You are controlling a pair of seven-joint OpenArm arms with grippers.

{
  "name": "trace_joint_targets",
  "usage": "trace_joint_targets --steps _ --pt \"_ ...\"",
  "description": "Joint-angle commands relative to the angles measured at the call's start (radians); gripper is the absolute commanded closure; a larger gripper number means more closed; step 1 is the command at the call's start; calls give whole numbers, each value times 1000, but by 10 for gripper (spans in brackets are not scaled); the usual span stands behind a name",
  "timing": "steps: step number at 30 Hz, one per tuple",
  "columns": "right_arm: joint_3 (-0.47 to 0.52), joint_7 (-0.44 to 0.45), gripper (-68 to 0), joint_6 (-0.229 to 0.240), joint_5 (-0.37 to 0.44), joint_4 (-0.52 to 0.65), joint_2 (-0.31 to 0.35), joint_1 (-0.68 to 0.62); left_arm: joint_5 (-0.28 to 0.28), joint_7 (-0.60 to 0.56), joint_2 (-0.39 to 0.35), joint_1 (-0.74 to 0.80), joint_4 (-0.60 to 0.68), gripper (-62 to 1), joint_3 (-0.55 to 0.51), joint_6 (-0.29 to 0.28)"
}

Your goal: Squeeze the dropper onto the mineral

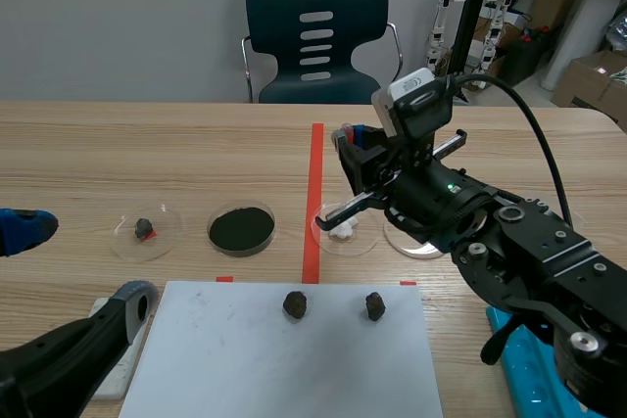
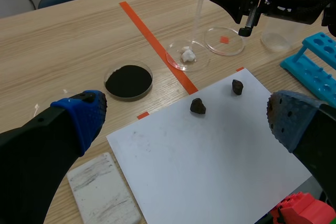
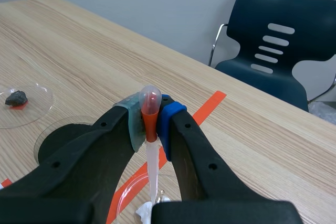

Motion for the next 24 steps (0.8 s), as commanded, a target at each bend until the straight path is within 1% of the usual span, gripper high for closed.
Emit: trace_joint_targets --steps 1,6,10,11,14,16,18,21,24 --pt "0 18 -13 0 11 26 8 19 -10 -14 5 3 6 -623 5 -2" --pt "9 3 -13 0 12 76 34 4 -10 -14 5 3 6 -623 5 -2" --pt "65 3 -13 8 17 150 59 -43 -10 -14 5 3 6 -623 5 -2" --pt "84 2 -13 16 18 175 68 -61 -10 -14 5 3 6 -623 5 -2" --pt "142 2 -13 85 18 262 102 -121 -10 -14 5 3 6 -623 5 -2" --pt "179 3 -13 119 19 324 129 -170 -10 -14 5 3 6 -623 5 -2" --pt "216 3 -13 133 21 386 155 -226 -10 -14 5 3 6 -623 5 -2" --pt "272 4 -13 139 38 477 194 -321 -10 -14 5 3 6 -623 5 -2" --pt "336 15 -13 180 38 565 228 -432 -10 -14 5 3 6 -623 5 -2"
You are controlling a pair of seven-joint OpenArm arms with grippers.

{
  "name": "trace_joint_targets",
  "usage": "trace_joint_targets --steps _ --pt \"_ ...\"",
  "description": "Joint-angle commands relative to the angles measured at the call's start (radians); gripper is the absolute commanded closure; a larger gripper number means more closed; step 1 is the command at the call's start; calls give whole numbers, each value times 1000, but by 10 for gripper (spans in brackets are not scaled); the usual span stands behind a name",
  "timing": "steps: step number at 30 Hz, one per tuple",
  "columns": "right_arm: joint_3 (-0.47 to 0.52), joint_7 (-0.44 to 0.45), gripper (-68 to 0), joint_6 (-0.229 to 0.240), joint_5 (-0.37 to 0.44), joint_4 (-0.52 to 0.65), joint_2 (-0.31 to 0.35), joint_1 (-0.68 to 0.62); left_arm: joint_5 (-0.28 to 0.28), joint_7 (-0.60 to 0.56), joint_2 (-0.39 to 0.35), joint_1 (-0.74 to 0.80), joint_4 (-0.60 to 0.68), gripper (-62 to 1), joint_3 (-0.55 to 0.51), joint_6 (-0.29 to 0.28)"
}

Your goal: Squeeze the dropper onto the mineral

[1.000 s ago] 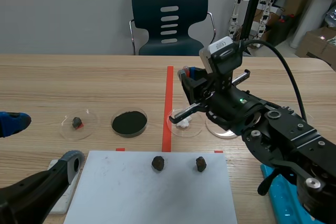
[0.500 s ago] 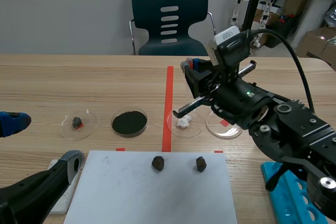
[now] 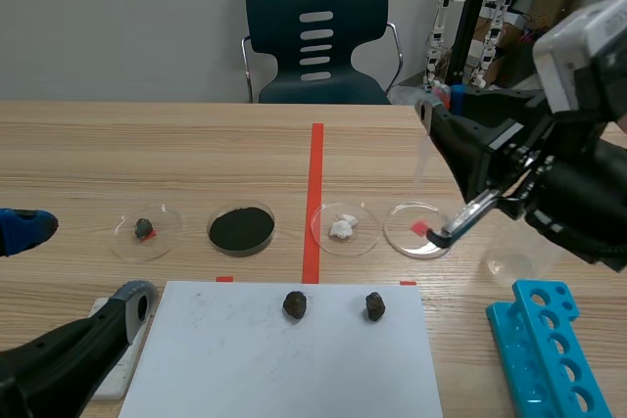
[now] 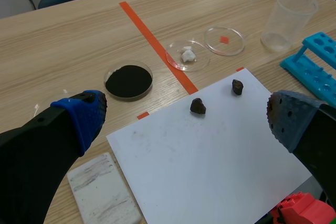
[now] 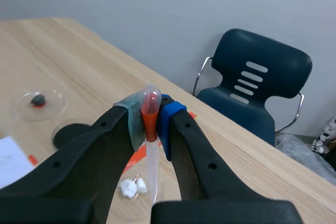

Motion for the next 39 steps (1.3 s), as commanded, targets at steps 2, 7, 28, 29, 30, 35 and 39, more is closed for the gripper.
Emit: trace_joint_targets --steps 2,7,28,29,30,35,39 --pt "59 39 -13 30 11 63 24 -95 -10 -14 5 3 6 -623 5 -2" --pt "181 114 -13 99 26 157 50 -304 -10 -14 5 3 6 -623 5 -2" --pt "397 324 -13 195 6 213 76 -661 -10 -14 5 2 6 -623 5 -2" --pt "397 324 -13 195 7 213 76 -661 -10 -14 5 2 6 -623 5 -2" --pt "397 324 -13 195 7 213 76 -661 -10 -14 5 2 6 -623 5 -2" --pt "397 324 -13 195 7 213 76 -661 -10 -14 5 2 6 -623 5 -2" --pt "397 325 -13 195 7 213 76 -661 -10 -14 5 2 6 -623 5 -2"
